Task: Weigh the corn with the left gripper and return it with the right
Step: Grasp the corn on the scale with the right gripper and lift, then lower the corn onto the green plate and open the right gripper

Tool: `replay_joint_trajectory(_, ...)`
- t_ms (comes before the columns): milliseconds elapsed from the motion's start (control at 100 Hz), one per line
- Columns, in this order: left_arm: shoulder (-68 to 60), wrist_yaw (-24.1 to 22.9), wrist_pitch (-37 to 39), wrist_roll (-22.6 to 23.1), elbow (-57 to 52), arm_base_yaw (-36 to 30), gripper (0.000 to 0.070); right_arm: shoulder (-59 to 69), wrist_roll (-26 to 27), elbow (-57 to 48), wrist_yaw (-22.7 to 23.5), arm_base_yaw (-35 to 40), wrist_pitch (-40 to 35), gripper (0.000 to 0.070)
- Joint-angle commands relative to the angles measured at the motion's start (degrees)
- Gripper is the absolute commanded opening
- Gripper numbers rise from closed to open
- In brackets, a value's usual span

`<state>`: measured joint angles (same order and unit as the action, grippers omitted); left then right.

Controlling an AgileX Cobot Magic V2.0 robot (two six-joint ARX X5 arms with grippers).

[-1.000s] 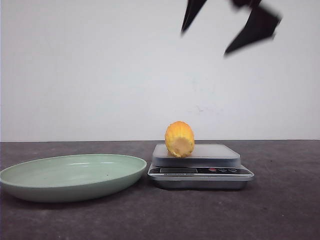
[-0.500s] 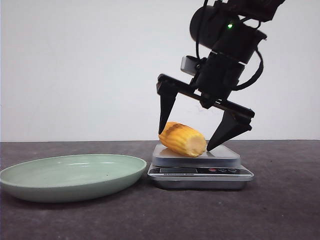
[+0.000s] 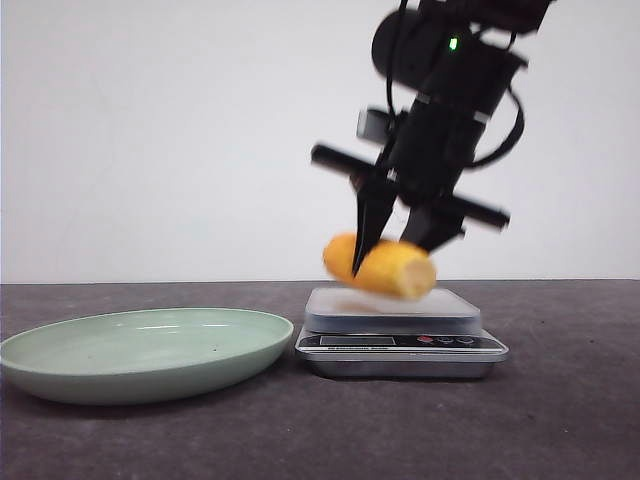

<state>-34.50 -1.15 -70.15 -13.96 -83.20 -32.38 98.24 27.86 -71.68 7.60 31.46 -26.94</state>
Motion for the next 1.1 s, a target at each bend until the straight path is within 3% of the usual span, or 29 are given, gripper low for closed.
replay_joint_trajectory(0,-0.2,0.0,0.7,1.1,-0.9,-0.3,0.0002,-4.5,-4.0,-5.7,-2.0,0.3,2.1,0.0006)
replay_joint_trajectory(130,-0.2,0.0,0.9,1.1,-0.9,-0.3,0.0003,-10.2,-7.9,-13.6,-2.7,1.3,3.4,0.0006)
replay_joint_trajectory(350,-0.2,0.0,2.8,1.5,-0.9,-0.3,0.0003,-12.9,-9.1,-25.3,-0.4,5.3,5.0,0.0005)
replay_joint_trajectory(520,-0.2,0.0,3.3,1.6,-0.9,-0.3,0.0003,-12.3,-9.0,-26.6,-0.1,9.4,5.4,0.0005)
replay_joint_trajectory(720,-0.3,0.0,3.4,1.9,-0.9,-0.3,0.0002,-6.1,-8.7,-26.6,-0.1,13.6,0.4,0.0005)
replay_joint_trajectory(1090,-0.2,0.0,3.3,1.9,-0.9,-0.3,0.0002,15.6,1.9,-26.6,1.7,16.2,-9.0,0.0005)
